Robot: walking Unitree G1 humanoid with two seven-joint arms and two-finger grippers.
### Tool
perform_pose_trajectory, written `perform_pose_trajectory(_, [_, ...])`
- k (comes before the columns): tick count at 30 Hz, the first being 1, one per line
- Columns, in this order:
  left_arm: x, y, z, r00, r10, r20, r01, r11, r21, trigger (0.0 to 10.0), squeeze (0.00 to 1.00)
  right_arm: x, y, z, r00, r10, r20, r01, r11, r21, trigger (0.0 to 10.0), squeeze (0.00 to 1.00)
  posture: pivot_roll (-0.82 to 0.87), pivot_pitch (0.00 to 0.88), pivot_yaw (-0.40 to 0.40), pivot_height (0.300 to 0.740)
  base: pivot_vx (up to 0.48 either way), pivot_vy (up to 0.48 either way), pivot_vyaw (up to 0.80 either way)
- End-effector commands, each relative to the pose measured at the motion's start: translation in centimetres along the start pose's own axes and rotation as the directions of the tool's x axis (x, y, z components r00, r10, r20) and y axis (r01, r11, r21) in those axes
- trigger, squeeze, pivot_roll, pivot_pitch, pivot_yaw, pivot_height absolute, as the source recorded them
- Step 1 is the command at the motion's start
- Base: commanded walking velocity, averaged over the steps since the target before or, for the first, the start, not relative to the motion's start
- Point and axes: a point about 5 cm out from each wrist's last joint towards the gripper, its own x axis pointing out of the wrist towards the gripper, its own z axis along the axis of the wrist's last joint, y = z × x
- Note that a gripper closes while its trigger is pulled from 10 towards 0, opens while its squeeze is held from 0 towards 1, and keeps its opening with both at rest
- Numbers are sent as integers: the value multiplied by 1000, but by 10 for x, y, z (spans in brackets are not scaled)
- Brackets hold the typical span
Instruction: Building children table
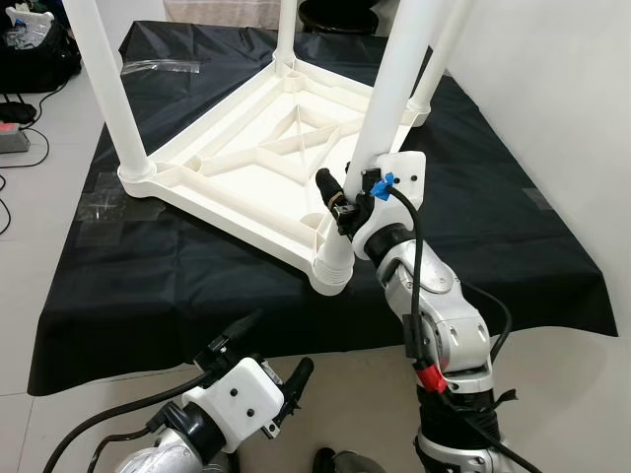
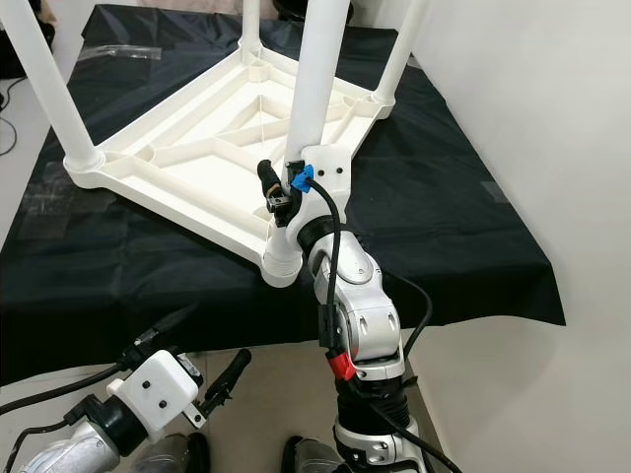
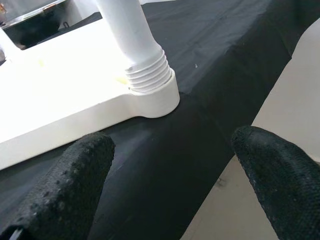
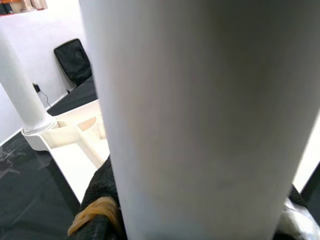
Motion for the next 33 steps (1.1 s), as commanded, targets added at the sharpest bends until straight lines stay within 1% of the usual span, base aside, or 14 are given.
perform_pose_trajectory(1, [-2,-2,-3,1000,-7,-11,7,1000,-7,10000,0,-5,-14,-22,994,-82,-66,86,995,51,10000,0,-8,199,-78,740,0,0,0])
perform_pose_trajectory(9, [-2,-1,-2,1000,-11,-10,11,1000,-11,10000,0,-12,-9,-28,996,-40,-76,44,998,42,10000,0,-8,206,-75,740,0,0,0])
perform_pose_trajectory(11, [-2,0,-2,1000,-9,-14,9,1000,-16,10000,0,-13,-11,-32,994,-54,-100,56,998,24,10000,0,-5,207,-77,740,0,0,0])
perform_pose_trajectory(12, [-1,2,-2,1000,-7,-21,6,1000,-22,10000,0,-15,-18,-38,983,-113,-146,113,994,-10,10000,0,-5,207,-77,740,0,0,0])
perform_pose_trajectory(15, [-1,4,-2,1000,-5,-26,5,1000,-24,10000,0,-16,-23,-43,970,-163,-181,158,987,-42,10000,0,-5,207,-77,740,0,0,0])
perform_pose_trajectory(16, [0,14,0,999,38,-33,-39,999,-17,10000,0,-19,-31,-46,952,-222,-209,206,974,-94,10000,0,4,208,-79,740,0,0,0])
perform_pose_trajectory(22, [10,31,7,994,110,-7,-110,994,-13,10000,0,-17,-30,-42,953,-234,-195,199,963,-183,10000,0,3,207,-81,740,0,0,0])
perform_pose_trajectory(24, [10,31,7,994,110,-7,-110,994,-13,10000,0,-17,-30,-42,953,-234,-195,199,963,-183,10000,0,3,207,-81,740,0,0,0])
perform_pose_trajectory(26, [15,43,13,989,149,18,-149,989,-22,10000,0,-18,-26,-42,951,-237,-197,195,958,-211,10000,0,5,208,-82,740,0,0,0])
perform_pose_trajectory(28, [15,43,13,989,149,18,-149,989,-22,10000,0,-18,-26,-42,951,-237,-197,195,958,-211,10000,0,5,208,-82,740,0,0,0])
perform_pose_trajectory(30, [20,53,17,984,175,39,-174,984,-24,10000,0,-19,-22,-44,950,-235,-208,191,959,-211,10000,0,6,206,-80,740,0,0,0])
perform_pose_trajectory(31, [20,53,17,984,175,39,-174,984,-24,10000,0,-19,-22,-44,950,-235,-208,191,959,-211,10000,0,6,206,-80,740,0,0,0])
perform_pose_trajectory(32, [26,65,24,980,188,71,-186,982,-36,10000,0,-19,-19,-45,950,-228,-214,185,961,-206,10000,0,9,206,-79,740,0,0,0])
perform_pose_trajectory(33, [26,65,24,980,188,71,-186,982,-36,10000,0,-19,-19,-45,950,-228,-214,185,961,-206,10000,0,9,206,-79,740,0,0,0])
